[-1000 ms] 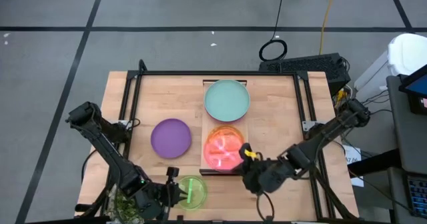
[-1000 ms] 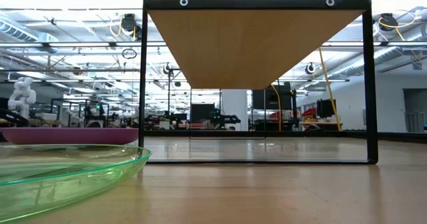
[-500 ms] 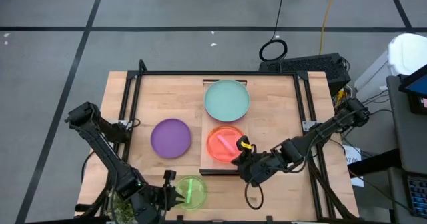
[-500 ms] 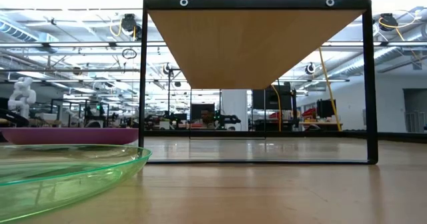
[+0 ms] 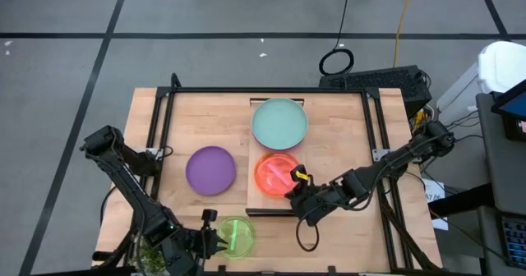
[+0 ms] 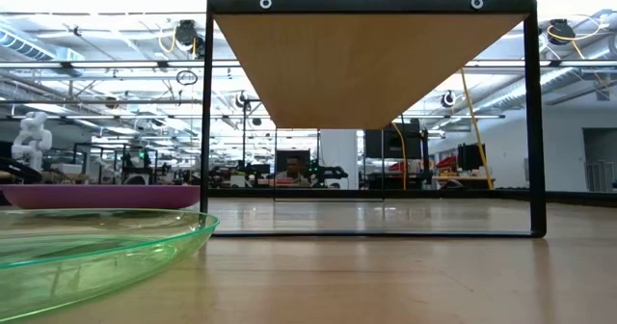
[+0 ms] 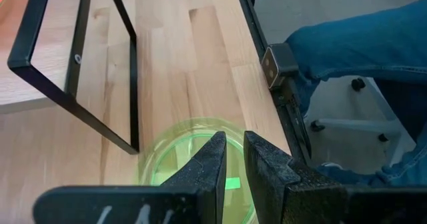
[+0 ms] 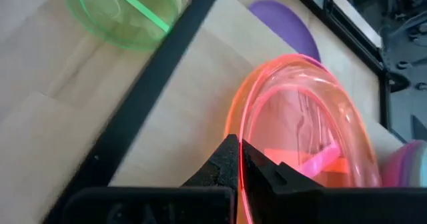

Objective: Place and stack plates onto a shelf
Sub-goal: Stack the transparent pink plate on top of the transparent orange plate on the shelf, then stack the violet plate on top of the light blue plate on the shelf

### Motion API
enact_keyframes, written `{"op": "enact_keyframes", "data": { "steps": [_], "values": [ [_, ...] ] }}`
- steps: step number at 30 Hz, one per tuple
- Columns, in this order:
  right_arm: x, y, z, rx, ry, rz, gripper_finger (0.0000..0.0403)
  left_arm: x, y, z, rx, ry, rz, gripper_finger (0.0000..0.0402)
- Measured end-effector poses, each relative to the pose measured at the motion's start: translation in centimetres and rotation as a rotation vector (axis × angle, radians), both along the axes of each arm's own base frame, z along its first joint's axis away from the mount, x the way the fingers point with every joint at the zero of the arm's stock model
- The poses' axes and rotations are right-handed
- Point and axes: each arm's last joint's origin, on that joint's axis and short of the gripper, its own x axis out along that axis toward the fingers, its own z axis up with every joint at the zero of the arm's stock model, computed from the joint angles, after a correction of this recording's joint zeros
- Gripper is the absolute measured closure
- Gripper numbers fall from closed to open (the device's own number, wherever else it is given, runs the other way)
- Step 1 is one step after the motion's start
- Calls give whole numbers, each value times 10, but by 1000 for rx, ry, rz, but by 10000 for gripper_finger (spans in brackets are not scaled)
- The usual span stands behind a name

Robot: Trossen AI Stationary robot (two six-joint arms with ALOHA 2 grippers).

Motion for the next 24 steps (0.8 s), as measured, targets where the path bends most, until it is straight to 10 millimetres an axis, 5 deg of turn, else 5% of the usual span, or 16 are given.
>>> {"op": "enact_keyframes", "data": {
  "steps": [7,24],
  "values": [
    [2,4,3,30,-33,18,394,0,0,0,2,1,0,341],
    [-6,5,16,27,-101,-11,303,1,5,-7,53,32,46,341]
  ]
}}
